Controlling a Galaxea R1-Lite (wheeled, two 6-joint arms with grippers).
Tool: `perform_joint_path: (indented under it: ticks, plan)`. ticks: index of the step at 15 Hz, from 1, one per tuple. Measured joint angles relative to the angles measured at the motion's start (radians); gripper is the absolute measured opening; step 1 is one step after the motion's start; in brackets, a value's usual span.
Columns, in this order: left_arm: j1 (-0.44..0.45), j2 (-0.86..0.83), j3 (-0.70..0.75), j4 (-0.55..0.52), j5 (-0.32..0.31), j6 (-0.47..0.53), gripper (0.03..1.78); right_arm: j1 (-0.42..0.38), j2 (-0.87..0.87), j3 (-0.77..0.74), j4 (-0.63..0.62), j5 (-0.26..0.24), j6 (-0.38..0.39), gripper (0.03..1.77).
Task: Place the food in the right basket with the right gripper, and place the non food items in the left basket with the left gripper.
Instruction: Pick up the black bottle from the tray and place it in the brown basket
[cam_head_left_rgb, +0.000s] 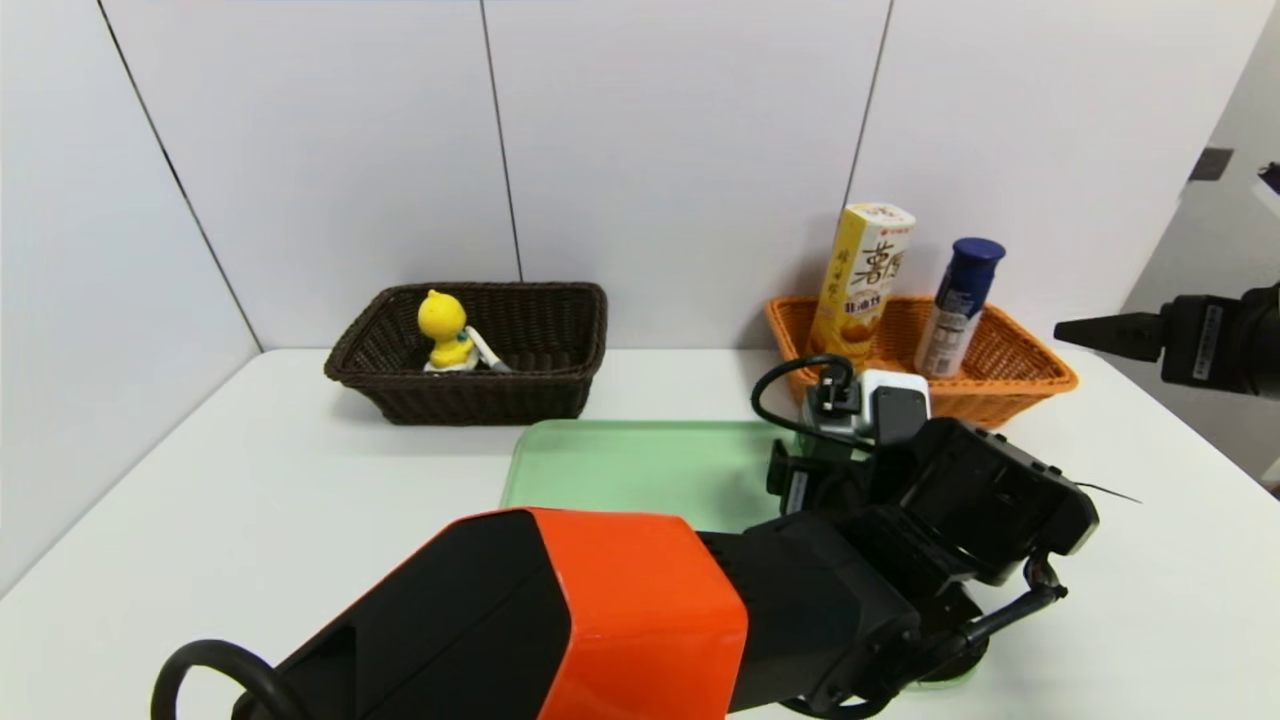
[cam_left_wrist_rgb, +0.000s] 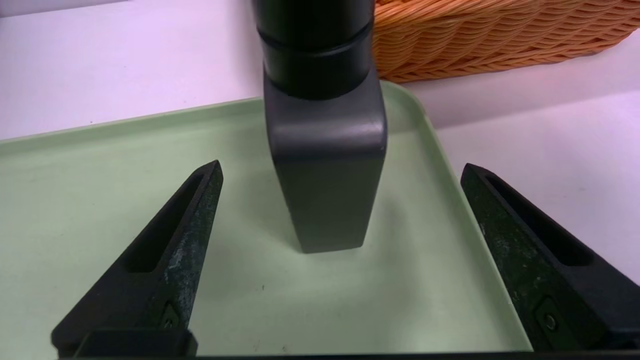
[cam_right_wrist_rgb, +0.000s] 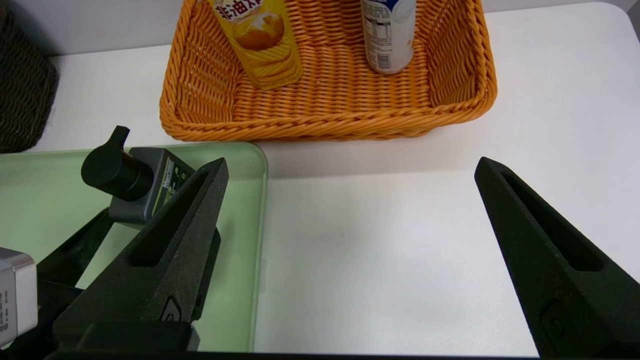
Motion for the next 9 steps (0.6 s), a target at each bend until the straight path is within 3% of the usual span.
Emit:
perform_joint_path:
  ticks: [6, 9]
  plan:
    - [0.028, 0.028, -0.015, -0.038, 0.0, 0.043, 1.69, 0.001, 0.012, 0.0, -0.004, 0.013, -0.002, 1.7]
    - [0.036, 0.041, -0.016, -0.107, 0.0, 0.082, 1.69, 0.001, 0.019, -0.002, -0.005, 0.014, -0.002, 1.7]
